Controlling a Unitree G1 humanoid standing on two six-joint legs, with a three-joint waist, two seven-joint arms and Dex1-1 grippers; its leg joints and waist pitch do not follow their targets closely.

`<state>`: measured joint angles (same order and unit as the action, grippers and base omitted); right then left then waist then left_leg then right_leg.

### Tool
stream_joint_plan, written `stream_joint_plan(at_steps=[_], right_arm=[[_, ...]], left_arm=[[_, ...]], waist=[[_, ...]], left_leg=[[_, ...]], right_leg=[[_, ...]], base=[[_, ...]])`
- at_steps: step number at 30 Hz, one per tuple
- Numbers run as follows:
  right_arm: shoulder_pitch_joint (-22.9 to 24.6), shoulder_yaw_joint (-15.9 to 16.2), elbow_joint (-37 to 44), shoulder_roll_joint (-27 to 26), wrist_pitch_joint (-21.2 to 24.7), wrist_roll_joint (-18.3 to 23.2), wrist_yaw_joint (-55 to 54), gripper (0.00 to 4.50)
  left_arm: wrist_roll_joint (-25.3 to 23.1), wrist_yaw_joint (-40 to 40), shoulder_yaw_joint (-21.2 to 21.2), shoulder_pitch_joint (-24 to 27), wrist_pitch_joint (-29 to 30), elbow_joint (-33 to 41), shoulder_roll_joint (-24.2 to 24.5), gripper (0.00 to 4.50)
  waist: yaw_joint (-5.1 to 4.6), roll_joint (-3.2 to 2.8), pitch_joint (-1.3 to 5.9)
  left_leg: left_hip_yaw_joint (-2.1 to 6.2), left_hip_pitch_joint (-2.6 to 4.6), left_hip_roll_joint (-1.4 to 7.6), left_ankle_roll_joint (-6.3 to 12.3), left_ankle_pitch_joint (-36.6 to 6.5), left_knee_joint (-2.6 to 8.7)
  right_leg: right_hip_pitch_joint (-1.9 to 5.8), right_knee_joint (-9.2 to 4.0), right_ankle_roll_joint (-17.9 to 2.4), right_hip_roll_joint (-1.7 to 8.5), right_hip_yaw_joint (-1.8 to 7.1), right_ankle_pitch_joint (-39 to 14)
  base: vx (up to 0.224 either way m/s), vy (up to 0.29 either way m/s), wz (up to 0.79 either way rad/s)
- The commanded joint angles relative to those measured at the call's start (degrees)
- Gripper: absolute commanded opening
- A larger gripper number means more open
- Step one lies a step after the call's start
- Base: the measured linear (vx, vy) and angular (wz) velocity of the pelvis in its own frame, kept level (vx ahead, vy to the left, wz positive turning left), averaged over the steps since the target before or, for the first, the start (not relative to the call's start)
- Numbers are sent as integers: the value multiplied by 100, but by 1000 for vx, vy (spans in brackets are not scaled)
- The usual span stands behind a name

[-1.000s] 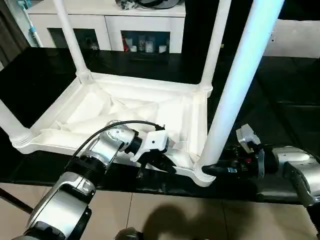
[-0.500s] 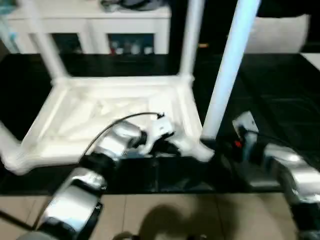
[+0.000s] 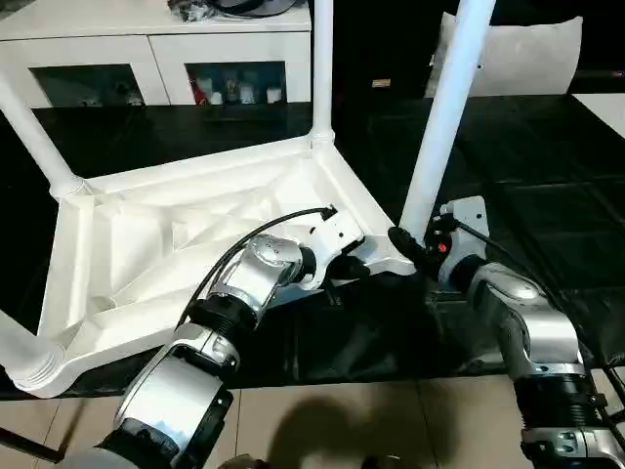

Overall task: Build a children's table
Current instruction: Rotate leg to tighten

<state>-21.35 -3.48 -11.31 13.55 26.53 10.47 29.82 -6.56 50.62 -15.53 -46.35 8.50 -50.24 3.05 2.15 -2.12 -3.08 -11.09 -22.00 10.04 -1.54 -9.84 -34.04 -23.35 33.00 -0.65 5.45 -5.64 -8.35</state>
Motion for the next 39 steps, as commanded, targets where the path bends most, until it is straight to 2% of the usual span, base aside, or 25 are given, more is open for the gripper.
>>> stream_joint_plan(at_steps=[1,4,8,11,12,14,18,22,28,35,37,39], right_arm=[[104,400,126,187,-3,193,664,347],[261,520,241,605,-172,226,1280,379],[421,512,322,1060,-526,268,2005,412],[520,533,341,1471,-784,336,2610,412],[520,533,341,1471,-784,336,2610,412],[551,570,279,1748,-938,421,3089,412],[569,572,292,1926,-630,816,3803,412],[618,776,309,2099,-559,946,4308,374],[611,907,342,2160,-425,1080,4688,322],[604,1017,368,2211,-311,1195,4921,263],[602,1039,375,2201,-273,1231,4953,234],[610,1042,392,2195,-244,1242,4981,228]], left_arm=[[174,499,-39,-72,-479,264,0,0],[194,906,-97,15,-670,330,193,0],[211,1423,-204,91,-885,378,448,0],[320,2068,-323,201,-1164,500,662,0],[320,2068,-323,201,-1164,500,662,0],[423,2641,-388,296,-1329,616,788,0],[407,3051,-523,375,-1471,691,900,0],[448,3407,-653,426,-1555,816,1061,0],[464,3682,-649,458,-1591,906,1145,0],[486,3710,-676,446,-1612,911,1204,0],[482,3709,-674,445,-1602,916,1209,0],[472,3713,-664,444,-1599,910,1205,0]], waist=[[69,115,418],[80,118,415],[149,116,407],[214,118,411],[258,113,412],[326,102,419],[429,101,416],[489,103,418],[511,114,415],[567,110,422],[567,104,419],[568,107,421]], left_leg=[[150,88,264,457,-1325,364],[146,78,273,493,-1323,362],[140,108,297,486,-1417,361],[136,116,322,484,-1432,369],[131,108,334,490,-1380,368],[126,131,345,482,-1363,366],[123,144,358,467,-1437,368],[138,142,377,415,-1448,382],[141,141,370,362,-1444,381],[140,149,375,341,-1391,381],[141,148,369,311,-1442,382],[144,149,370,307,-1435,385]], right_leg=[[335,-473,-975,377,244,-2031],[340,-460,-979,378,253,-1974],[321,-481,-975,392,258,-2152],[314,-462,-1020,388,261,-2073],[316,-442,-1052,395,270,-1997],[302,-428,-1087,397,273,-1933],[299,-425,-1102,407,273,-2006],[300,-404,-1117,423,274,-1997],[289,-426,-1022,428,275,-2221],[279,-414,-1023,427,279,-2145],[285,-425,-1005,431,275,-2211],[284,-424,-992,429,275,-2225]], base=[[0,0,0],[0,0,0],[0,0,0],[0,0,0],[0,0,0],[0,0,0],[0,0,0],[0,0,0],[0,0,0],[0,0,0],[0,0,0],[0,0,0]])
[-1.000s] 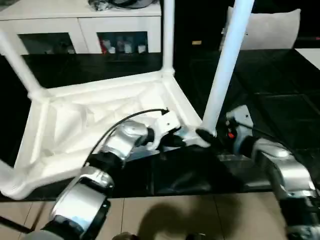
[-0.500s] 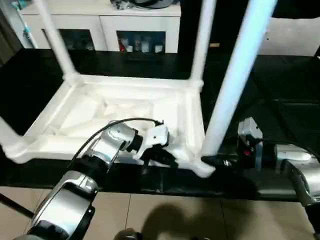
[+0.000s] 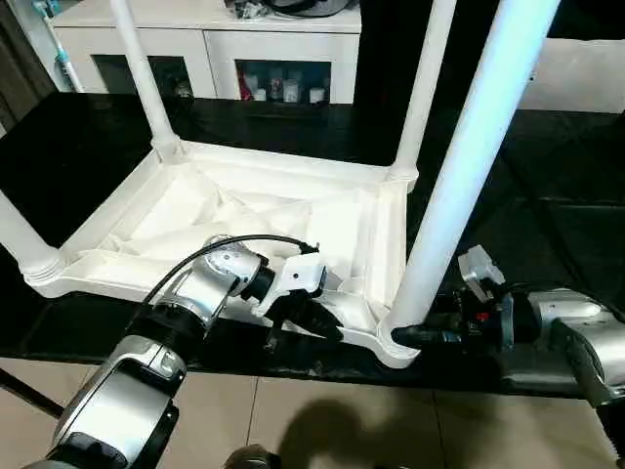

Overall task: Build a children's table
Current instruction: Rotate leg to tighten

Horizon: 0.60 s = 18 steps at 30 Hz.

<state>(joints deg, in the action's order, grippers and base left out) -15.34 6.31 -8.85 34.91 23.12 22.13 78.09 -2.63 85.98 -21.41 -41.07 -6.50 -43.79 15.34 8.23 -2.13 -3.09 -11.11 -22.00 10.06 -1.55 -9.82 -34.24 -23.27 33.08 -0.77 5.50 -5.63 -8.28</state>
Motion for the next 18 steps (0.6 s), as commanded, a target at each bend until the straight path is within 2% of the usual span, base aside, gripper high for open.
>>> stream_joint_plan(at_steps=[1,8,10,11,12,13,14,15,16,17,18], right_arm=[[21,67,166,54,122,84,181,224],[206,-16,420,-62,382,330,-35,209],[234,-74,478,-158,486,347,-275,209],[228,-176,510,-396,624,264,-859,209],[228,-176,510,-396,624,264,-859,209],[115,-206,399,-682,690,-70,-1628,208],[115,-206,399,-682,690,-70,-1628,207],[-25,-221,263,-957,811,-363,-2309,207],[-75,-238,212,-1056,852,-442,-2530,206],[-164,-275,132,-1245,948,-567,-2951,205],[-185,-287,116,-1293,975,-594,-3060,204]], left_arm=[[73,179,-69,-89,-98,253,-29,0],[126,-110,62,-119,137,181,-145,0],[96,-407,128,-163,237,133,-224,0],[77,-858,247,-249,442,54,-373,0],[77,-858,247,-249,442,54,-373,0],[69,-1269,349,-324,725,12,-534,0],[69,-1269,349,-324,725,12,-534,0],[66,-1628,427,-385,993,-16,-694,0],[70,-1746,454,-403,1075,-26,-752,0],[71,-1973,497,-436,1237,-41,-858,0],[70,-2031,506,-444,1279,-44,-885,0]], waist=[[-39,101,422],[-29,95,416],[-25,100,411],[-40,100,410],[-49,94,402],[-93,83,385],[-119,89,377],[-165,95,375],[-217,100,374],[-302,105,375],[-342,109,387]], left_leg=[[150,145,372,303,-1432,409],[150,156,367,291,-1473,409],[154,158,368,273,-1501,415],[156,155,367,252,-1516,418],[157,160,365,230,-1541,424],[172,172,339,136,-1700,422],[174,173,330,99,-1748,425],[193,174,304,49,-1805,430],[200,149,298,20,-1800,435],[212,142,282,-5,-1837,432],[211,147,274,-17,-1829,425]], right_leg=[[278,-430,-975,422,275,-2202],[273,-446,-958,423,274,-2272],[268,-454,-932,420,273,-2344],[267,-446,-928,415,269,-2365],[253,-458,-916,410,268,-2411],[249,-502,-828,422,248,-2726],[244,-514,-775,417,240,-2844],[260,-543,-663,426,217,-3056],[268,-528,-643,413,212,-3045],[264,-552,-592,407,197,-3102],[267,-546,-601,406,195,-3067]], base=[[0,0,0],[0,0,0],[0,0,0],[0,0,0],[0,0,0],[0,0,0],[0,0,0],[0,0,0],[0,0,0],[0,0,0],[0,0,0]])
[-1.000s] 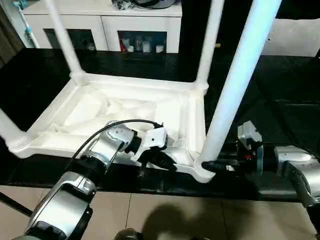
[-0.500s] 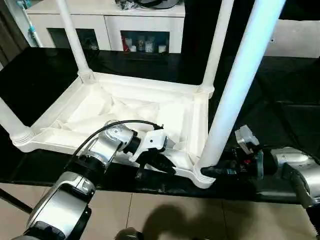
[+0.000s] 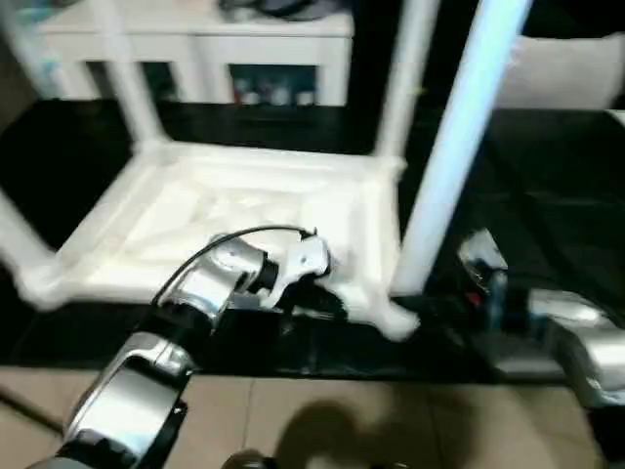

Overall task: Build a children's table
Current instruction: Rotate leg to tighten

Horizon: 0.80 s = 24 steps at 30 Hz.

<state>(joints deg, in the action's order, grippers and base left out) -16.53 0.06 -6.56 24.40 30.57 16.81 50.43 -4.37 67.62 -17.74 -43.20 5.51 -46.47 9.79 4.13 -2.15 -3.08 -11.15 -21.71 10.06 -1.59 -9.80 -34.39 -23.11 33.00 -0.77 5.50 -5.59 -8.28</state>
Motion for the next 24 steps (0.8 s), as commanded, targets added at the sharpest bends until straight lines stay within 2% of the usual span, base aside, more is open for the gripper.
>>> stream_joint_plan(at_steps=[1,3,5,6,8,9,10,12,14,16,18,19,21,24], right_arm=[[-155,305,-189,-451,261,-198,-720,202],[-155,305,-189,-451,261,-198,-720,200],[-332,182,-363,-894,415,-373,-1553,200],[-409,126,-472,-1106,369,-451,-1903,200],[-479,93,-586,-1310,198,-552,-2169,200],[-491,111,-610,-1334,104,-581,-2173,234],[-485,97,-606,-1369,60,-551,-2156,234],[-444,95,-527,-1363,52,-480,-2057,268],[-391,97,-463,-1274,5,-452,-1943,270],[-315,91,-370,-1091,-69,-411,-1676,300],[-286,79,-347,-984,-108,-423,-1540,309],[-226,102,-300,-781,-216,-427,-1268,332],[-193,88,-315,-580,-325,-407,-1055,344],[-71,184,-284,-105,-740,-427,-363,360]], left_arm=[[212,-459,163,-259,196,186,-445,0],[212,-459,163,-259,196,186,-445,0],[139,-1087,264,-334,390,75,-706,0],[119,-1401,332,-371,437,20,-841,0],[130,-1713,408,-414,425,-33,-992,0],[147,-1757,420,-423,393,-41,-1023,0],[150,-1766,415,-410,393,-17,-1030,0],[131,-1719,380,-364,368,46,-991,0],[111,-1534,315,-303,295,107,-892,0],[117,-1300,276,-232,164,175,-756,0],[122,-1197,275,-215,96,176,-700,0],[147,-963,246,-170,-103,205,-598,0],[148,-793,208,-145,-151,211,-487,0],[151,-160,35,-20,-517,310,-196,0]], waist=[[-21,107,388],[-97,115,394],[-125,112,394],[-158,95,399],[-168,102,401],[-160,97,415],[-160,97,421],[-164,85,428],[-156,86,422],[-153,84,417],[-149,79,409],[-138,87,405],[-142,81,405],[-113,78,399]], left_leg=[[207,109,257,71,-1808,426],[188,92,236,166,-1729,406],[178,73,227,245,-1611,402],[177,81,230,219,-1564,398],[171,101,220,212,-1573,388],[183,96,236,225,-1537,400],[184,83,244,244,-1499,404],[181,64,266,335,-1420,415],[168,73,263,364,-1468,411],[168,67,260,376,-1472,412],[165,72,264,383,-1528,413],[174,75,267,375,-1553,419],[169,70,272,388,-1566,414],[163,76,282,424,-1601,412]], right_leg=[[248,-563,-630,398,193,-2991],[251,-576,-663,390,197,-2916],[255,-567,-671,373,201,-2834],[237,-552,-706,365,196,-2804],[233,-579,-675,356,187,-2858],[254,-567,-678,363,189,-2771],[263,-549,-687,361,198,-2656],[275,-499,-826,352,220,-2208],[276,-496,-883,362,227,-2171],[287,-502,-881,369,227,-2231],[285,-518,-844,370,230,-2310],[293,-525,-820,372,225,-2375],[293,-521,-819,381,237,-2403],[283,-530,-836,381,241,-2421]], base=[[0,0,0],[0,0,0],[0,0,0],[0,0,0],[0,0,0],[0,0,0],[0,0,0],[0,0,0],[0,0,0],[0,0,0],[0,0,0],[0,0,0],[0,0,0],[0,0,0]])
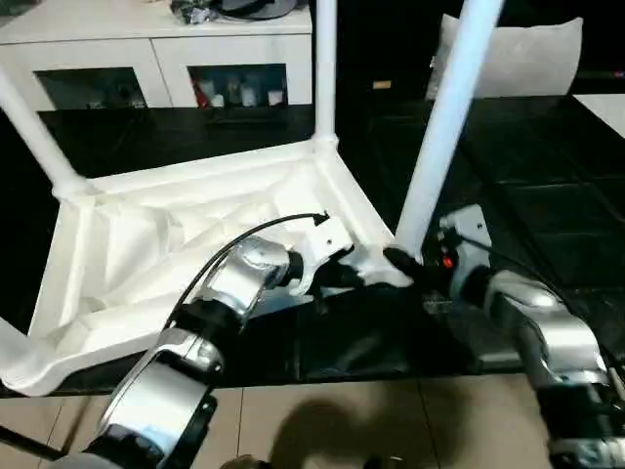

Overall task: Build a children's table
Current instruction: Rotate leg to tighten

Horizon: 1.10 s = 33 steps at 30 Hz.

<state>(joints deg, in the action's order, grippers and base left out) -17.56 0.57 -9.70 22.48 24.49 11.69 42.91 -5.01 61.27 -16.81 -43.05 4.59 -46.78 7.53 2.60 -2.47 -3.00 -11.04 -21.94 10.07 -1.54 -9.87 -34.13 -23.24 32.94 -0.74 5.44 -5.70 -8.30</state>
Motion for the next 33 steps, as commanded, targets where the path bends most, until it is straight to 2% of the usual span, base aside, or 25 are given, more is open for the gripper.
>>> stream_joint_plan(at_steps=[1,2,4,7,10,12,14,16,18,28,33], right_arm=[[57,135,46,173,-173,112,538,369],[68,125,57,215,-218,126,622,390],[108,129,111,357,-271,196,911,390],[266,271,280,803,-423,392,1869,390],[308,368,266,1043,-443,601,2523,390],[318,430,265,1145,-393,711,2864,355],[322,470,270,1197,-365,794,3061,355],[317,519,251,1237,-453,822,3209,330],[295,536,236,1223,-331,904,3301,316],[273,613,235,1187,-253,1036,3510,230],[356,633,348,1208,-124,1155,3590,207]], left_arm=[[212,617,-102,-5,-528,368,97,0],[222,705,-120,11,-564,384,134,0],[230,929,-174,47,-645,420,242,0],[320,1627,-294,134,-860,555,510,0],[351,2037,-380,151,-983,614,666,0],[331,2228,-446,154,-1076,621,746,0],[339,2352,-483,162,-1109,642,787,0],[343,2463,-509,171,-1129,667,817,0],[358,2512,-514,170,-1148,679,820,0],[368,2614,-555,140,-1181,662,834,0],[355,2591,-536,142,-1101,649,843,0]], waist=[[48,110,393],[54,114,390],[116,98,393],[214,95,396],[277,102,398],[315,103,395],[335,104,390],[378,108,398],[382,129,399],[392,94,401],[393,112,397]], left_leg=[[152,93,287,417,-1584,385],[148,96,284,423,-1594,386],[145,126,312,417,-1598,388],[137,125,354,428,-1579,401],[127,126,355,434,-1553,396],[133,131,366,417,-1573,400],[133,136,362,393,-1581,401],[133,142,365,370,-1557,399],[136,137,368,356,-1544,404],[141,137,359,316,-1547,402],[143,134,355,316,-1545,404]], right_leg=[[296,-508,-862,386,254,-2391],[292,-510,-864,381,251,-2408],[280,-508,-874,391,257,-2440],[283,-464,-924,385,272,-2238],[275,-436,-1015,395,274,-2128],[275,-436,-1020,412,278,-2193],[270,-444,-1013,408,277,-2257],[268,-445,-991,418,283,-2291],[268,-435,-997,413,280,-2270],[269,-446,-988,415,274,-2300],[277,-446,-968,414,272,-2348]], base=[[0,0,0],[0,0,0],[0,0,0],[0,0,0],[0,0,0],[0,0,0],[0,0,0],[0,0,0],[0,0,0],[0,0,0],[0,0,0]])
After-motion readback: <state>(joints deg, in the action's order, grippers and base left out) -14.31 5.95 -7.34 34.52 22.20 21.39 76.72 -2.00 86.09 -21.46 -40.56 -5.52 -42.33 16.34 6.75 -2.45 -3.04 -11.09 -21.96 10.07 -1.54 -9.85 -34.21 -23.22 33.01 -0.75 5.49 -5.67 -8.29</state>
